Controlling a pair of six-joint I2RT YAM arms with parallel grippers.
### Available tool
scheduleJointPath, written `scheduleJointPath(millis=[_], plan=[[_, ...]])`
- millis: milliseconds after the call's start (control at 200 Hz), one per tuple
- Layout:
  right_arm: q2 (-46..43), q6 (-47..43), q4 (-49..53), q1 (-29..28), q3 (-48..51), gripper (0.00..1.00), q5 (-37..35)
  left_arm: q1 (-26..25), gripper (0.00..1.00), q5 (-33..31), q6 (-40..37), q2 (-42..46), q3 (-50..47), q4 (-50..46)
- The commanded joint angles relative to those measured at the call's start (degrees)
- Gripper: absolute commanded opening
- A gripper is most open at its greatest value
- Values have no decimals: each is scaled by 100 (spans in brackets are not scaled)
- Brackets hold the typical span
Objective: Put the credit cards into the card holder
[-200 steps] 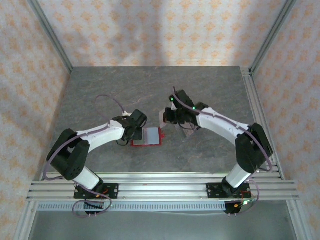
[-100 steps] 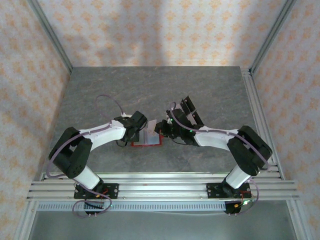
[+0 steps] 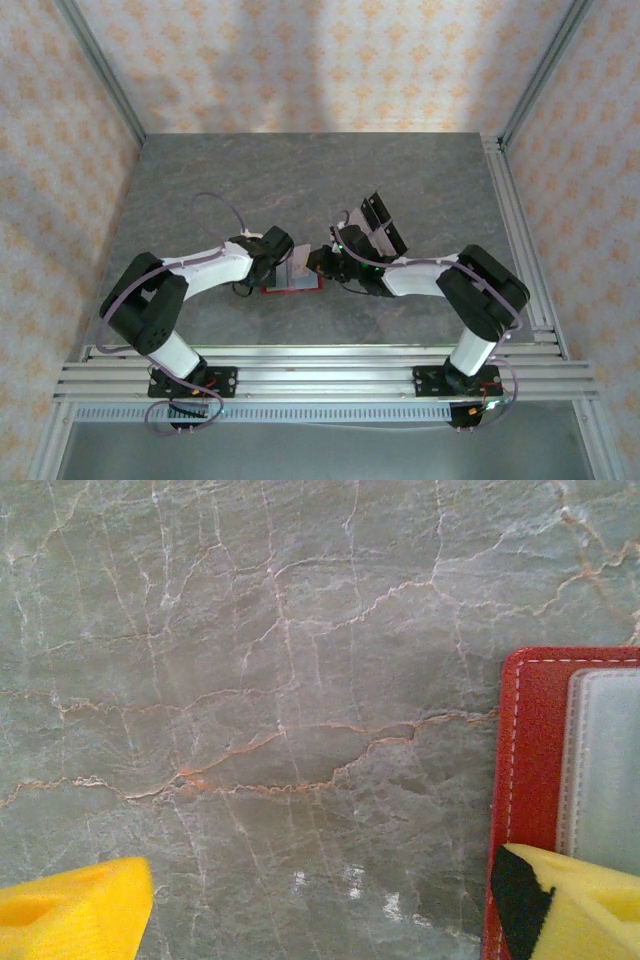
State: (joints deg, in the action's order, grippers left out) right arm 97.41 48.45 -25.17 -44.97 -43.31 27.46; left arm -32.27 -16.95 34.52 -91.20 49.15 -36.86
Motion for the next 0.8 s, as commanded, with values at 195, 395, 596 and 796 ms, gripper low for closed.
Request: scheduleJointPath(millis=[195, 395, 596, 796], plan=[[260, 69, -626, -38, 169, 0, 66, -27, 89, -63, 30, 201, 143, -52], [453, 165, -938, -38, 200, 0, 205, -25, 89, 13, 70, -40, 120, 76], [652, 249, -1173, -51, 226, 0, 310, -33, 89, -88, 194, -167, 16, -1], [794, 280, -1260, -79, 227, 0, 360, -25, 89, -155, 257, -223, -27, -32]])
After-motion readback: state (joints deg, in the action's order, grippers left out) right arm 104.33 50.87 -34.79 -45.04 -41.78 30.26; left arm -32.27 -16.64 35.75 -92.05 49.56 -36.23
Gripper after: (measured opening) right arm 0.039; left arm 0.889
